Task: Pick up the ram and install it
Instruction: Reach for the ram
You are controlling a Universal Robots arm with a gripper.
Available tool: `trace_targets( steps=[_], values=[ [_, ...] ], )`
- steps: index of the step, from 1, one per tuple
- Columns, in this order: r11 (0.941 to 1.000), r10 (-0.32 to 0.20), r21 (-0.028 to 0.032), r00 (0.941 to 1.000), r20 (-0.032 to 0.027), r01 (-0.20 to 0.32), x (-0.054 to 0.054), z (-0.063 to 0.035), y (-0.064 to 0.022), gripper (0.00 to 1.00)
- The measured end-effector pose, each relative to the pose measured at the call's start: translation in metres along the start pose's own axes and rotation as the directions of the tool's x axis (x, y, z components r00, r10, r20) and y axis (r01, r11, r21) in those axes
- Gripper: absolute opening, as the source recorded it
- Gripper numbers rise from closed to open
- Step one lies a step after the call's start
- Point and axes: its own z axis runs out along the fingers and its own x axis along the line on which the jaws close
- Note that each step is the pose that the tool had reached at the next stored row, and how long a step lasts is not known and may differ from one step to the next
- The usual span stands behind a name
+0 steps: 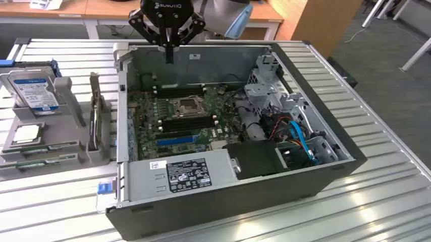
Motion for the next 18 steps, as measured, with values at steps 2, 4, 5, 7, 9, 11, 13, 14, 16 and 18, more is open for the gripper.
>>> trace_targets(
  steps=[2,4,5,7,9,11,13,14,16,18],
  values=[
    [1.0,0.0,0.0,1.0,0.0,0.0,0.0,0.0,0.0,0.1],
    [1.0,0.0,0.0,1.0,0.0,0.0,0.0,0.0,0.0,0.1],
    [1.0,0.0,0.0,1.0,0.0,0.0,0.0,0.0,0.0,0.1],
    [1.0,0.0,0.0,1.0,0.0,0.0,0.0,0.0,0.0,0.1],
    [1.0,0.0,0.0,1.0,-0.0001,0.0,0.0,0.0,0.0,0.1],
    [1.0,0.0,0.0,1.0,0.0,0.0,0.0,0.0,0.0,0.1],
    [1.0,0.0,0.0,1.0,0.0,0.0,0.0,0.0,0.0,0.1],
    [1.0,0.0,0.0,1.0,0.0,0.0,0.0,0.0,0.0,0.1],
    [1.0,0.0,0.0,1.0,0.0,0.0,0.0,0.0,0.0,0.1],
    [1.0,0.0,0.0,1.0,0.0,0.0,0.0,0.0,0.0,0.1]
  ],
)
